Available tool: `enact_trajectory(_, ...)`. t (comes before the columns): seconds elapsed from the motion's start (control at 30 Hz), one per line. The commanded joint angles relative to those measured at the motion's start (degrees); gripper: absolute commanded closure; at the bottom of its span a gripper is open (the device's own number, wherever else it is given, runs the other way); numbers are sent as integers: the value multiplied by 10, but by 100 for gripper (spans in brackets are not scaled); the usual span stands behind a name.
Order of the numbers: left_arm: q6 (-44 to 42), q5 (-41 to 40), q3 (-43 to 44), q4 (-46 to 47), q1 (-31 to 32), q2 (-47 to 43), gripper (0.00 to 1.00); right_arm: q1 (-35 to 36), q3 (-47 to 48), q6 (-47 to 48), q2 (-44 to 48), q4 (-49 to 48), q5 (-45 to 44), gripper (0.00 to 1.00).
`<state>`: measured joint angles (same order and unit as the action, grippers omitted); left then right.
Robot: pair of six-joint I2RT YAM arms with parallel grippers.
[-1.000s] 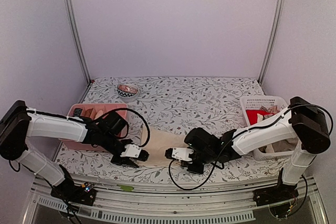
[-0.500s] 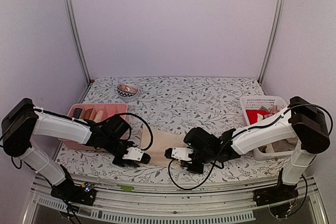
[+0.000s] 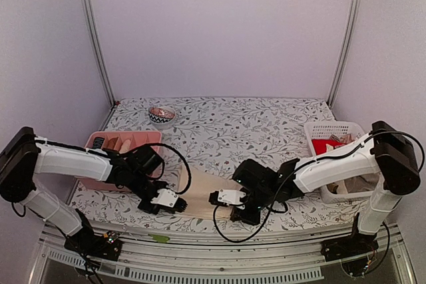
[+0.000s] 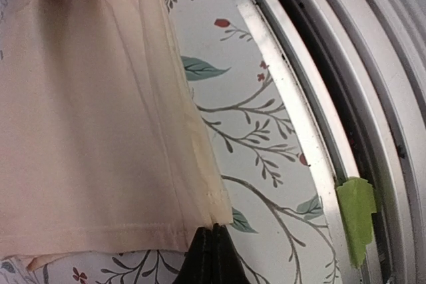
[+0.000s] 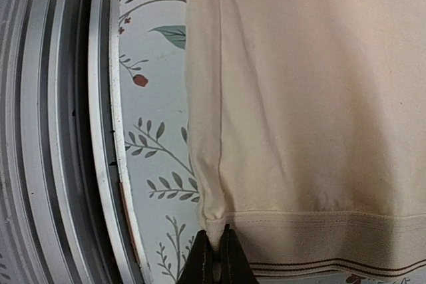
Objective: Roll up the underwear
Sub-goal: Move the underwear to the center of the board.
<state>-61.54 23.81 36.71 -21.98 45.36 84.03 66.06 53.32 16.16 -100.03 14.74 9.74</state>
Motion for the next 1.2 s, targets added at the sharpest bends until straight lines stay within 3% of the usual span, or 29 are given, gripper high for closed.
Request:
enact_trajectory(0.0, -24, 58, 34, -101, 5, -36, 100, 3, 13, -51, 31, 62, 92, 100)
enact_trajectory(0.3, -45, 105, 86, -208, -4, -49, 100, -12, 35, -55, 48, 100, 162, 100)
enact_trajectory(0.47, 6, 101, 50, -105, 2, -51, 94, -20, 32, -44, 13, 93, 156, 100)
enact_trajectory(0.77, 26, 83, -7, -9, 32, -30, 71, -20, 22, -35, 1, 94, 141, 100)
enact_trajectory(1.17, 39, 9, -21, 31, 95, 15, 70, -20, 12, -46, 7, 88, 136, 100)
